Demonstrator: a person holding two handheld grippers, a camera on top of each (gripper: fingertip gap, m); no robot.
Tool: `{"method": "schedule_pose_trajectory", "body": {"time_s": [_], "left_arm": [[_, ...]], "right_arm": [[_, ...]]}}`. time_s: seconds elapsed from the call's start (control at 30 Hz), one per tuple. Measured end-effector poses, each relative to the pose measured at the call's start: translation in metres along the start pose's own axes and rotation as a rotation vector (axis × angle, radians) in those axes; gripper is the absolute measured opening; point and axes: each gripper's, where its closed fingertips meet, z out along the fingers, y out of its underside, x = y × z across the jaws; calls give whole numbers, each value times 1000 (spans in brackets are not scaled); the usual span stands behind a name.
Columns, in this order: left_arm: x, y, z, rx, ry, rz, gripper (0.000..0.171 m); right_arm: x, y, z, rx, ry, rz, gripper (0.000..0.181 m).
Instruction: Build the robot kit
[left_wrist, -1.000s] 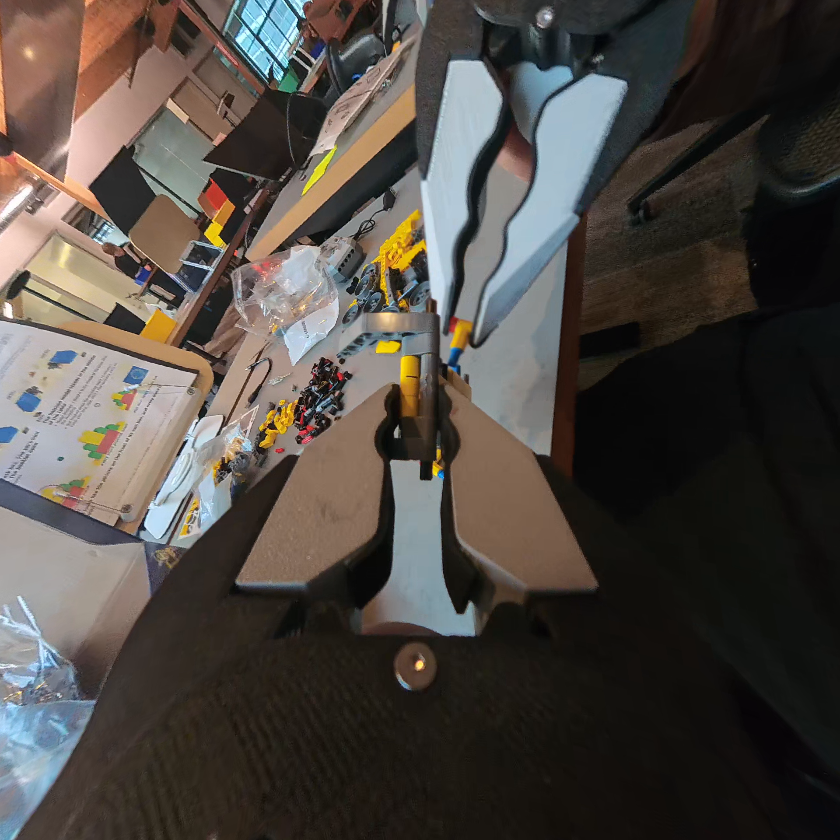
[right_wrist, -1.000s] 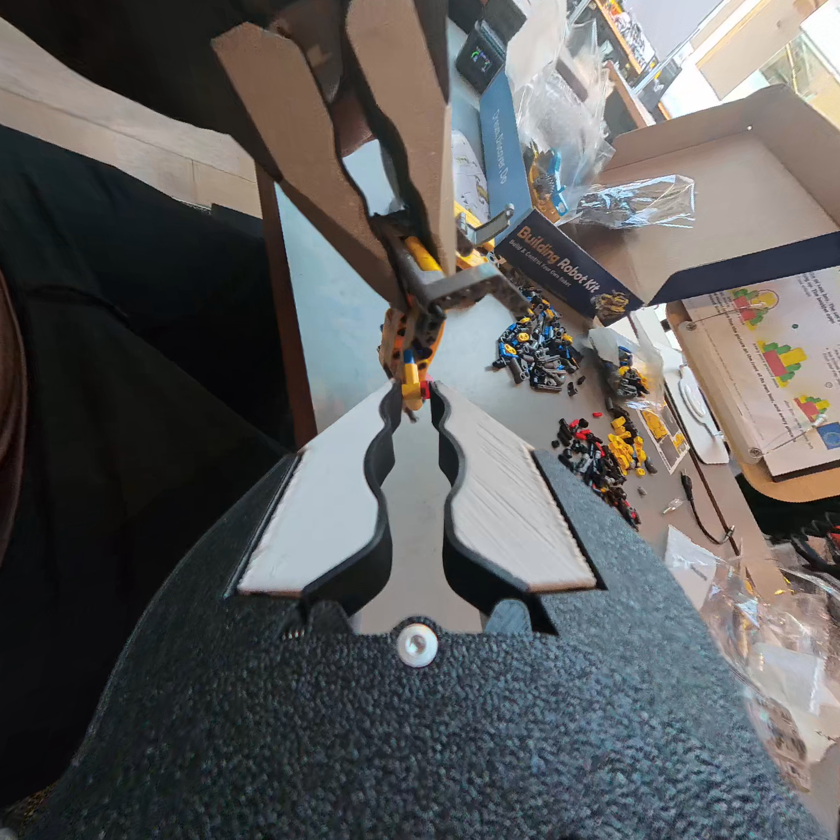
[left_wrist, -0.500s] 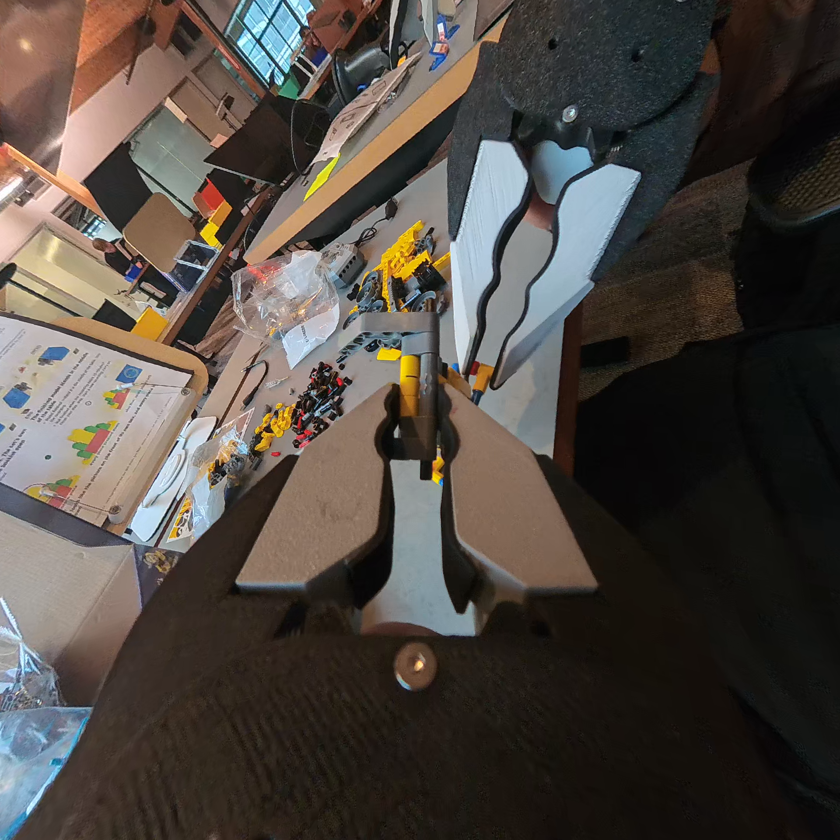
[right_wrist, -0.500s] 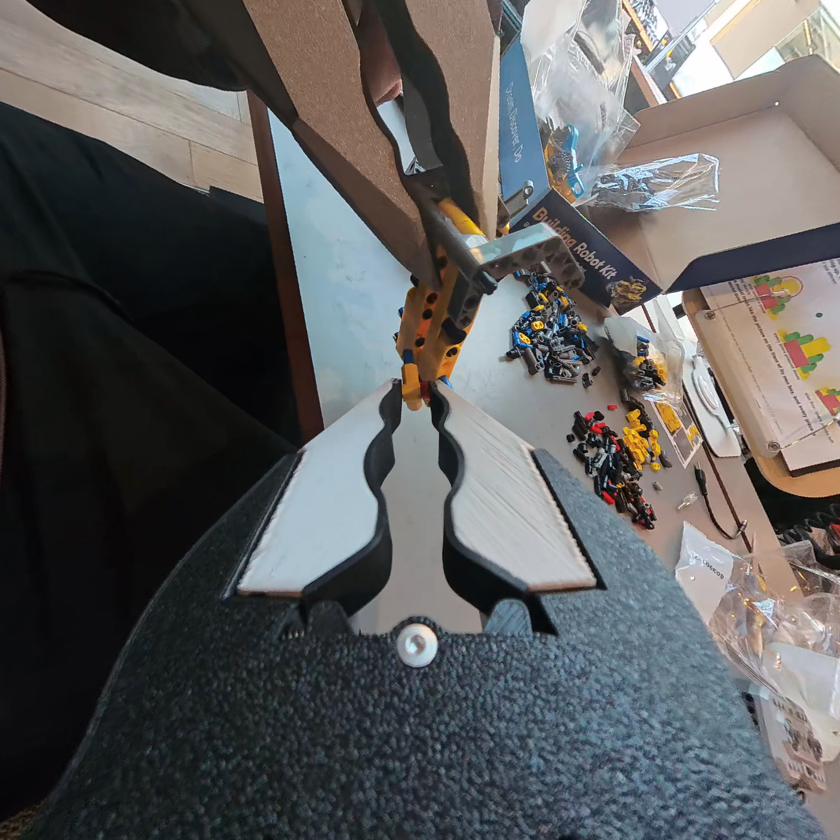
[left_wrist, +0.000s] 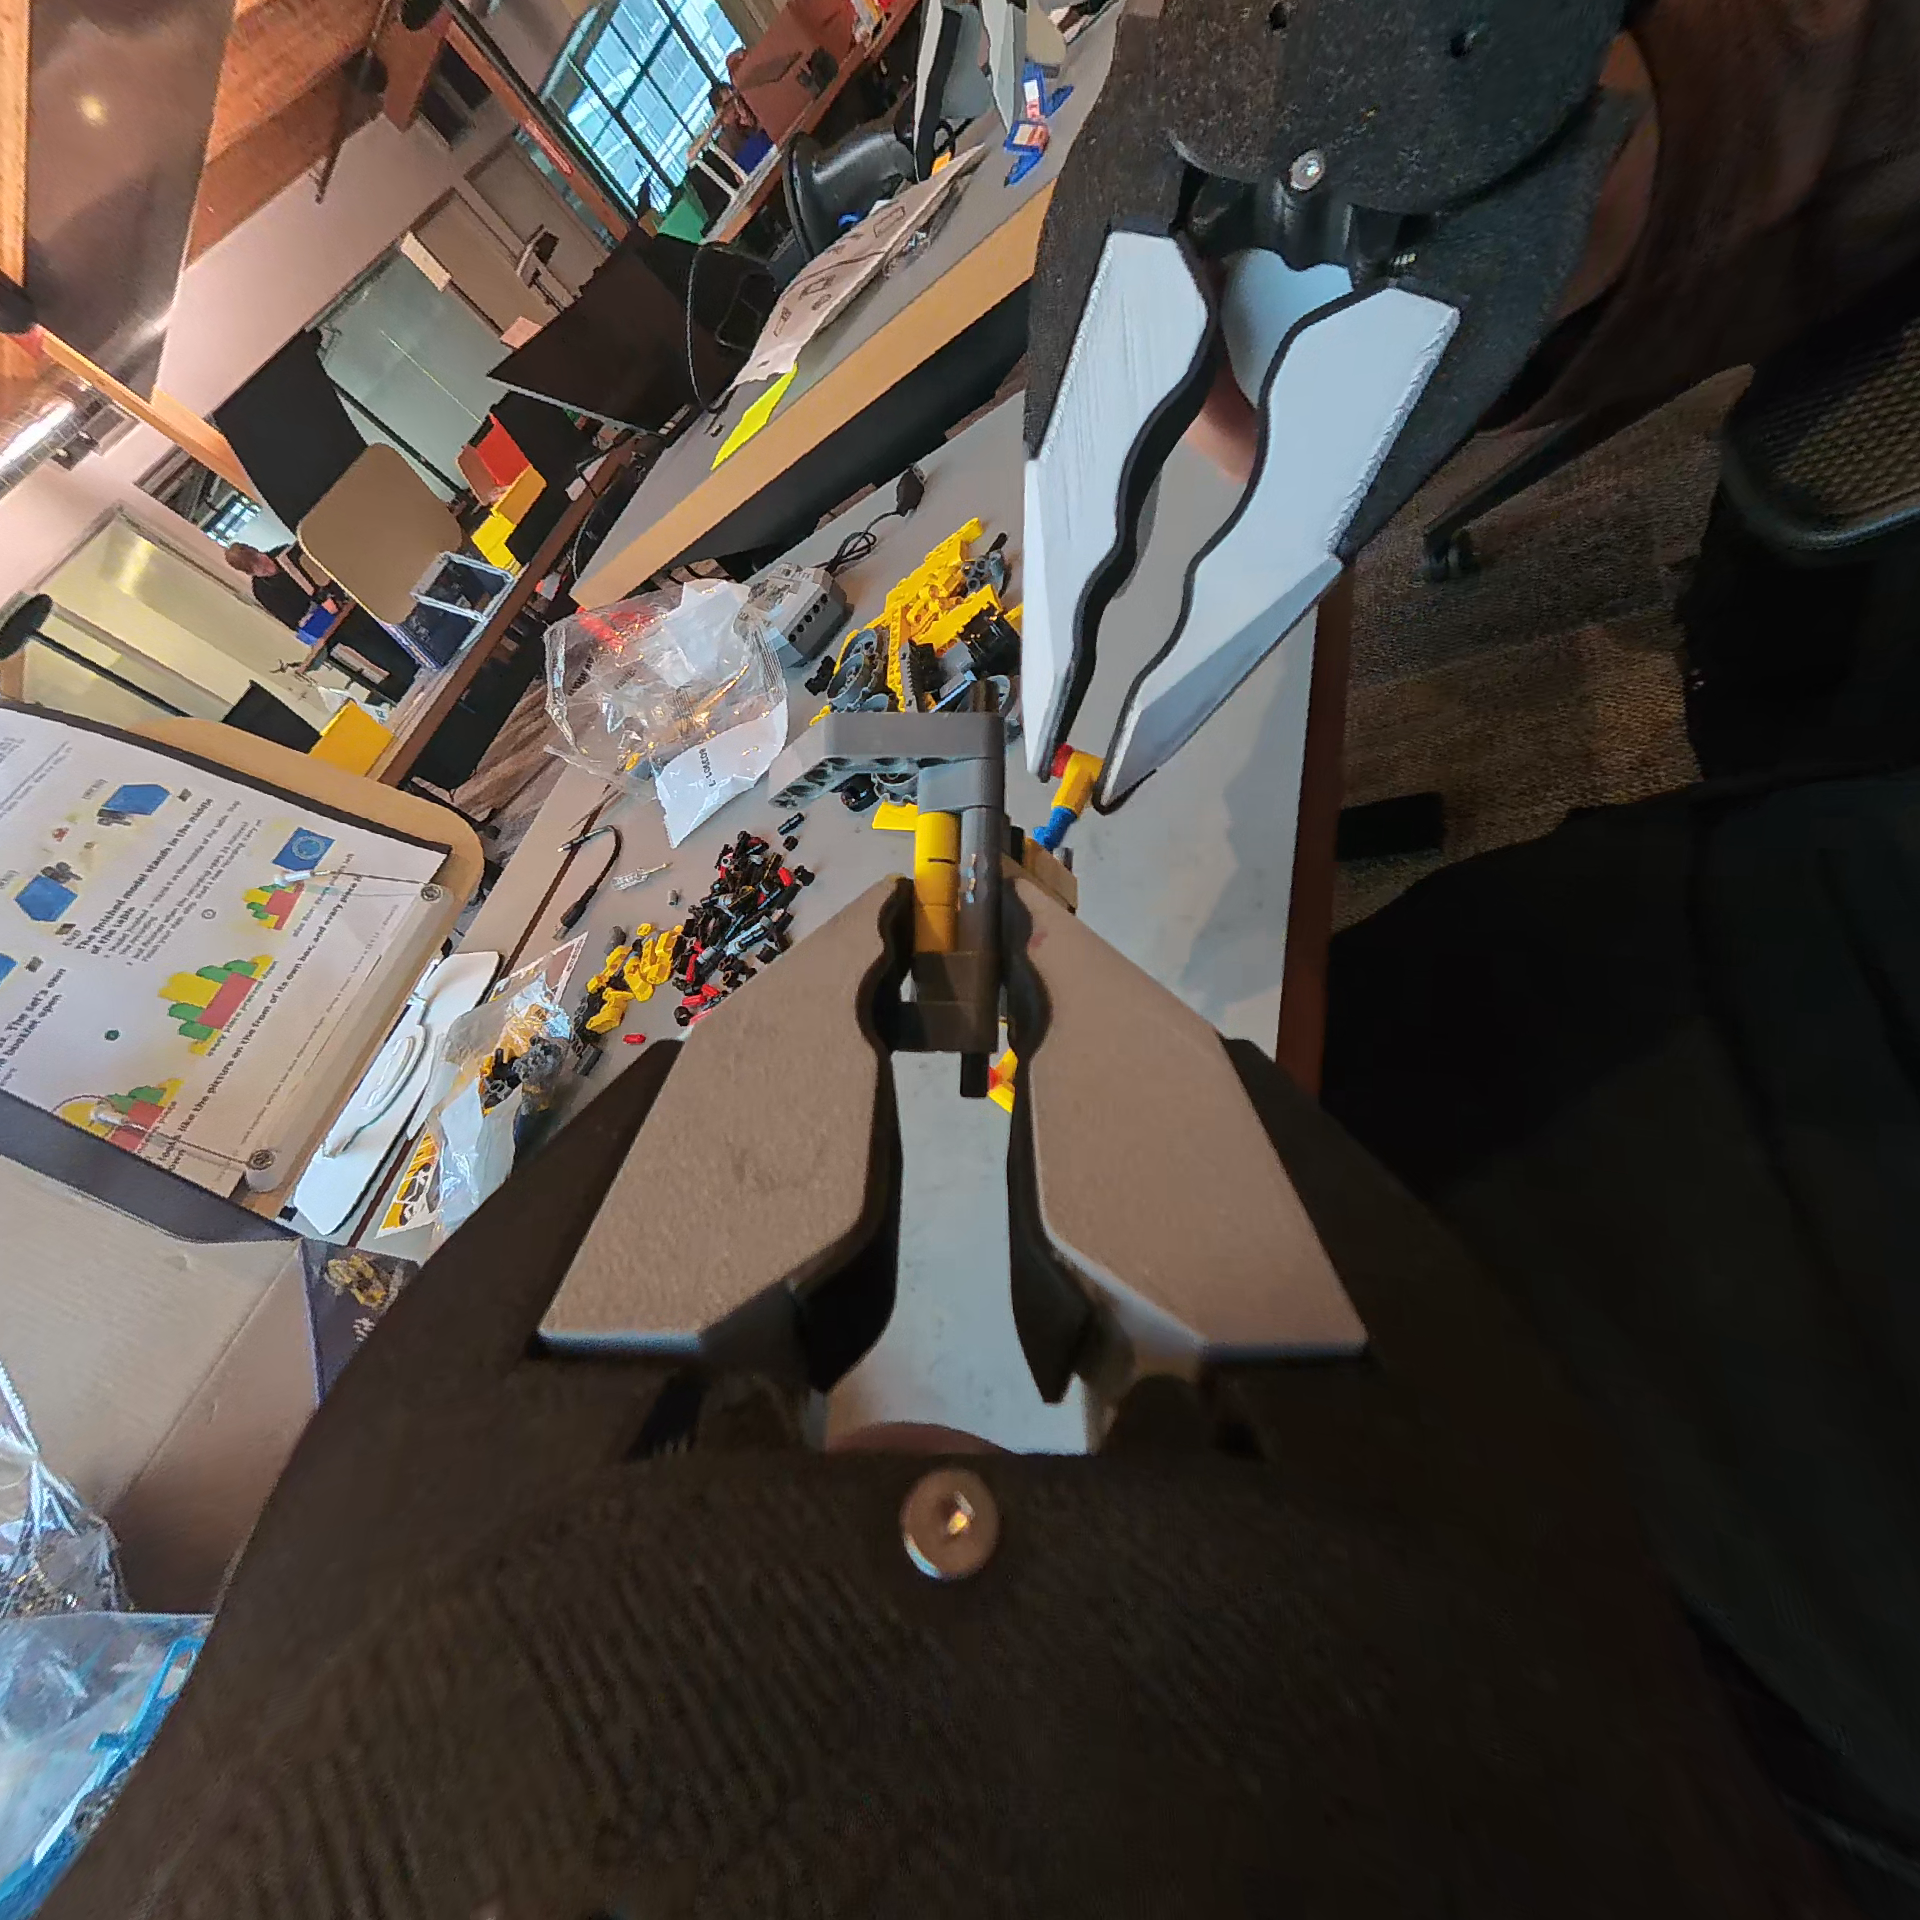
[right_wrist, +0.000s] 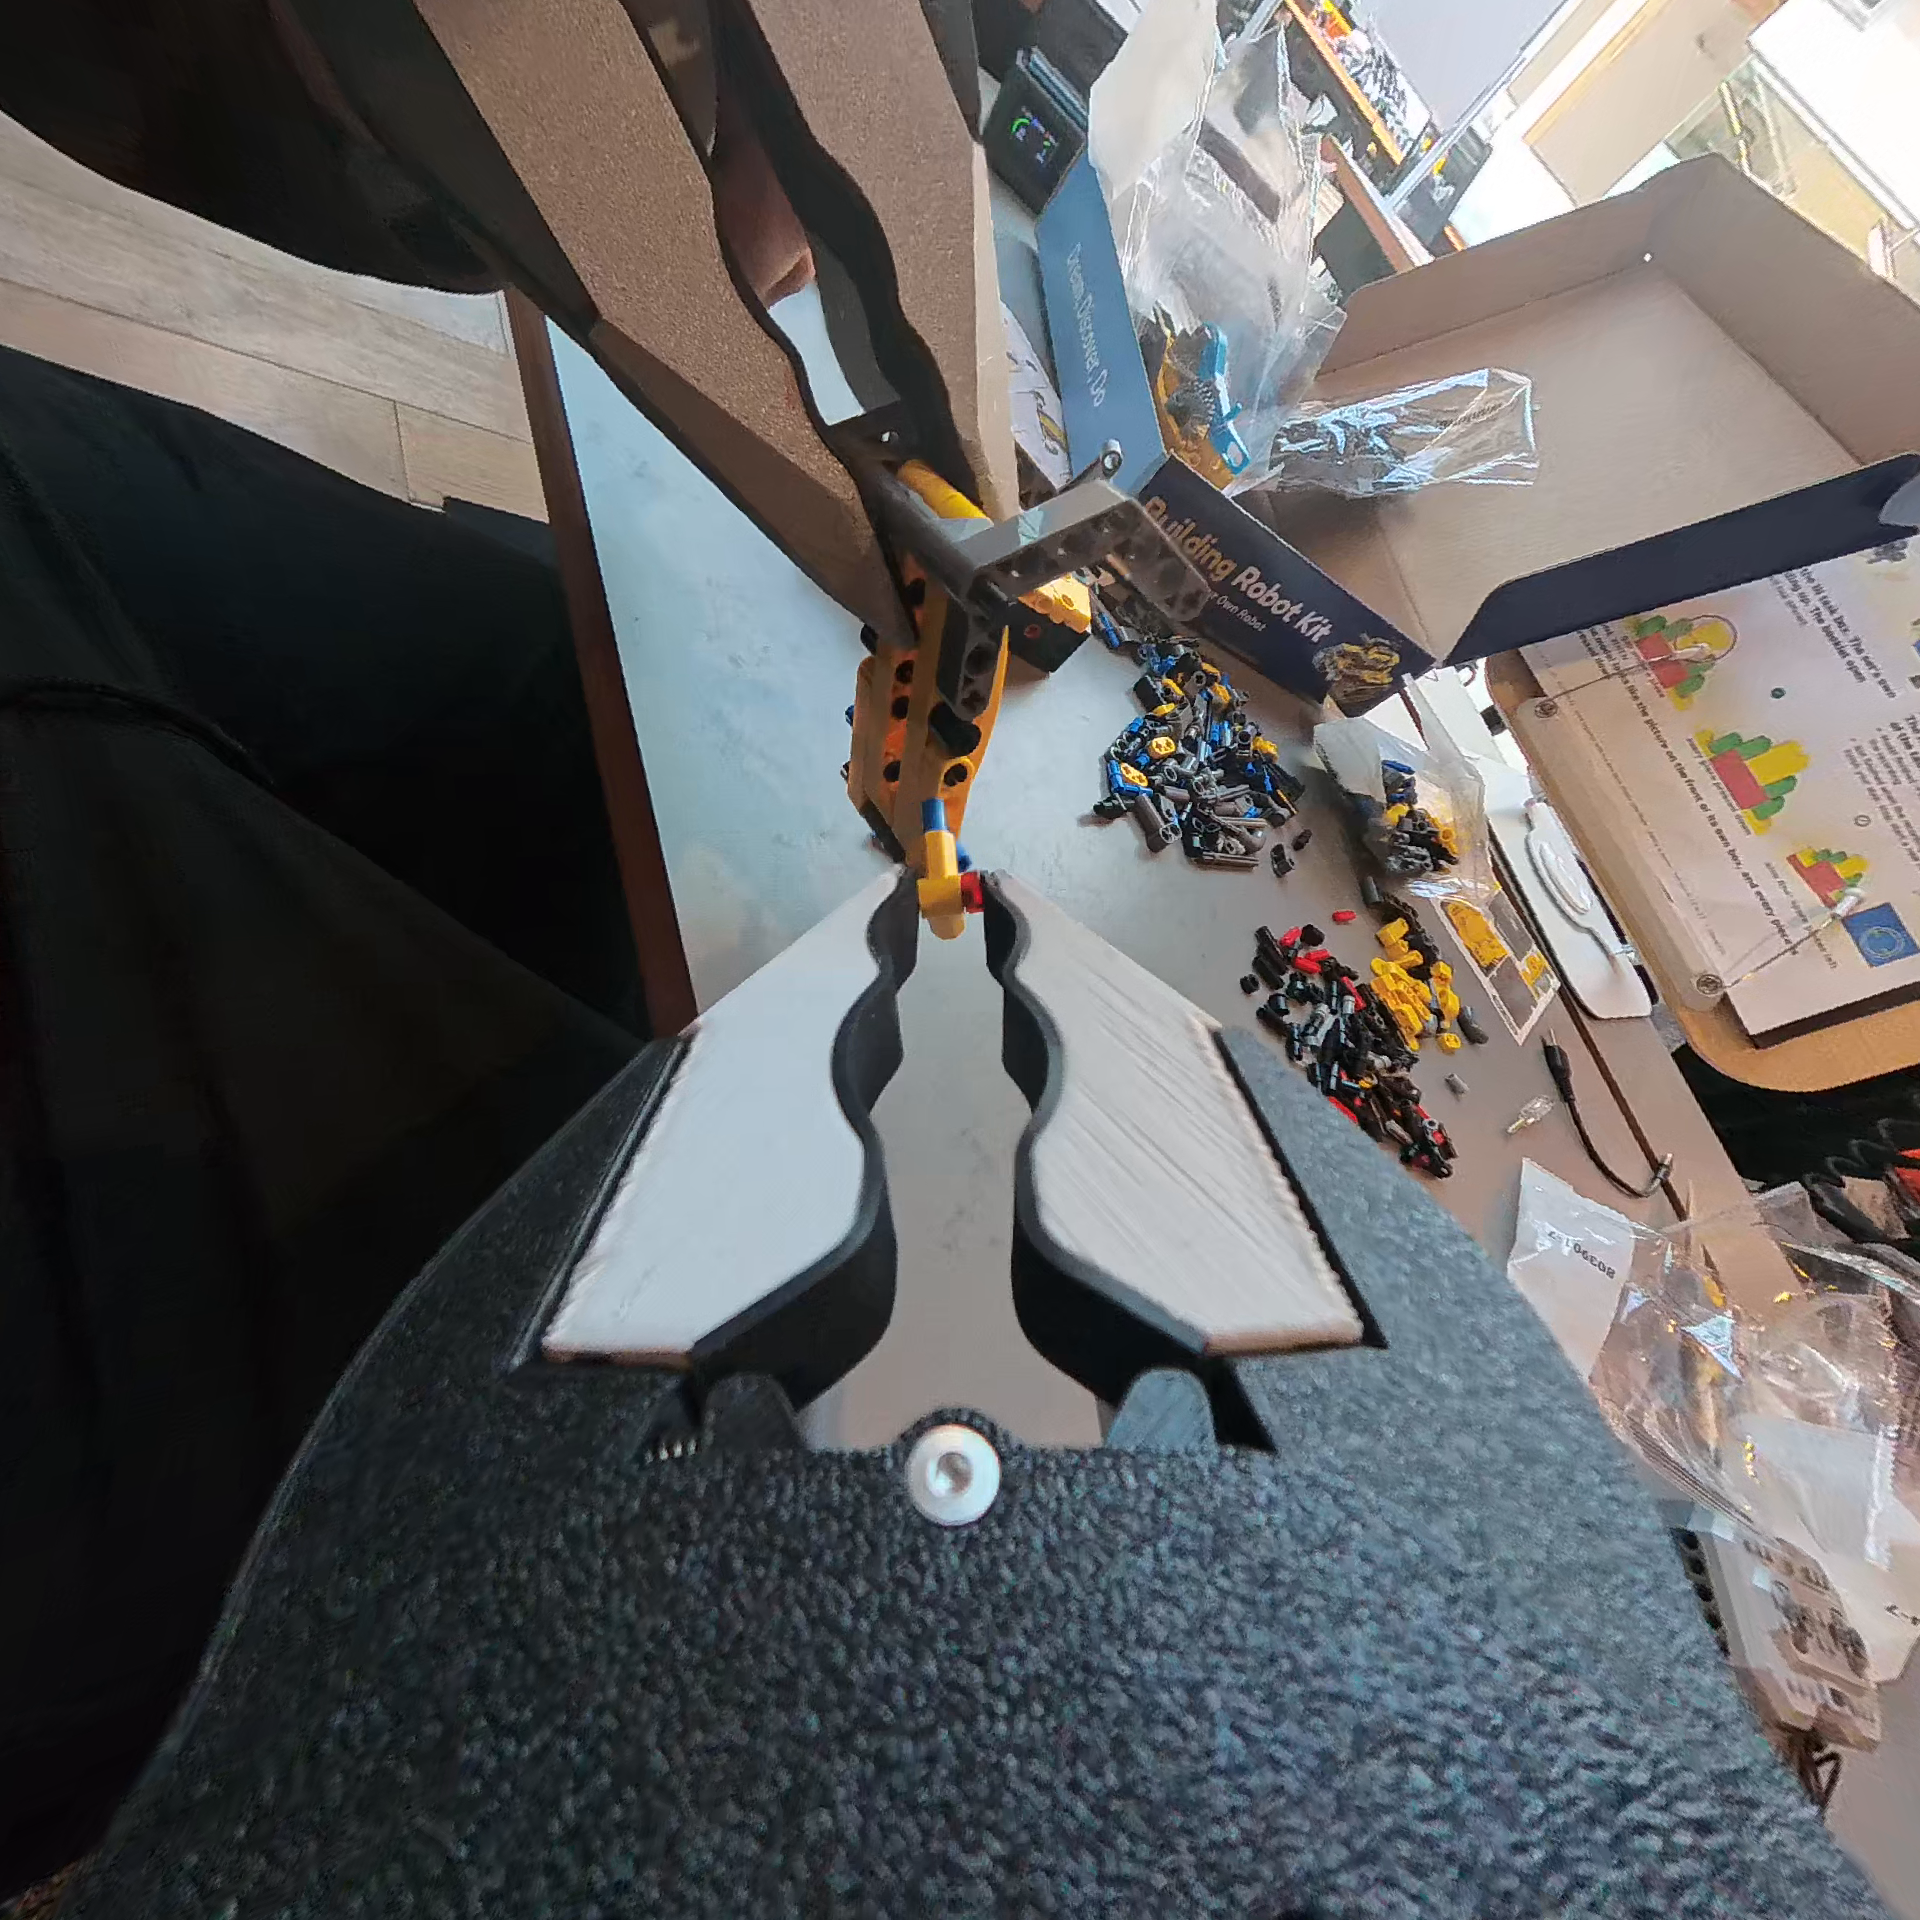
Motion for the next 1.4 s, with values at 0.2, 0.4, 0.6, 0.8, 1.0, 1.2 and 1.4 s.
{"method": "schedule_pose_trajectory", "body": {"time_s": [0.2,0.4,0.6,0.8,1.0,1.2,1.4], "left_arm": [[0,2,1,0,-3,3,12],[1,1,0,2,-3,11,12],[0,2,0,2,-10,14,12],[3,4,0,14,7,13,12],[3,8,0,21,24,-33,12],[6,9,0,26,18,9,12],[8,7,0,35,51,-2,12]], "right_arm": [[4,-3,-3,14,8,7,11],[6,-3,-4,15,18,9,11],[11,-7,-6,9,39,2,11],[14,-9,-7,-29,50,1,11],[12,-17,-8,-89,10,-27,11],[17,-29,-13,-54,25,-61,11],[22,-52,-19,26,0,-85,11]]}}
